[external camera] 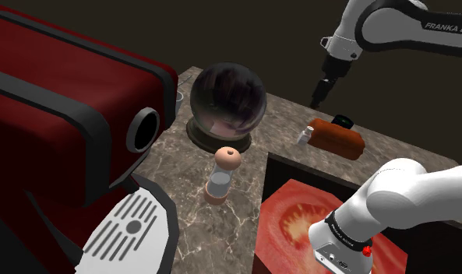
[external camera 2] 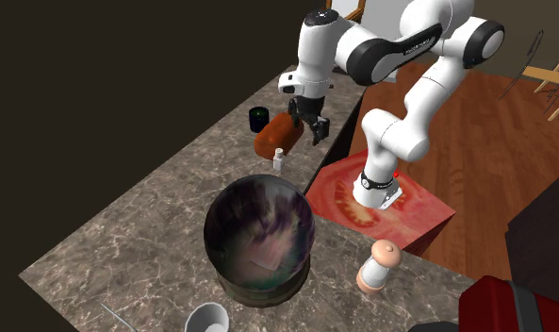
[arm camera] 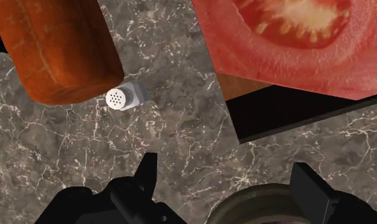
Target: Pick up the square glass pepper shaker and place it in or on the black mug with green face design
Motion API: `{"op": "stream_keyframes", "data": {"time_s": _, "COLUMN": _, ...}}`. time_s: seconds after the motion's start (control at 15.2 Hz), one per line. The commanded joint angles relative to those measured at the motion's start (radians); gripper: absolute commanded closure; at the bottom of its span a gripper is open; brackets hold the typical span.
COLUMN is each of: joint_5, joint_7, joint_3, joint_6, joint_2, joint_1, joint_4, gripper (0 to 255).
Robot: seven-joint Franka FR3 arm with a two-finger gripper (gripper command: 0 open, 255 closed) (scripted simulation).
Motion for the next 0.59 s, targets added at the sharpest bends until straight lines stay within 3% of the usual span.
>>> {"op": "stream_keyframes", "data": {"time_s": 0.0, "joint_5": -0.023, "joint_7": -0.033, "joint_3": -0.041, "joint_6": 0.048, "joint_2": 0.037, "joint_1": -0.015, "joint_4": -0.018, "gripper": 0}}
{"op": "stream_keyframes", "data": {"time_s": 0.53, "joint_5": -0.075, "joint_7": -0.13, "joint_3": -0.177, "joint_6": 0.249, "joint_2": 0.238, "joint_1": -0.057, "joint_4": -0.057, "gripper": 0}}
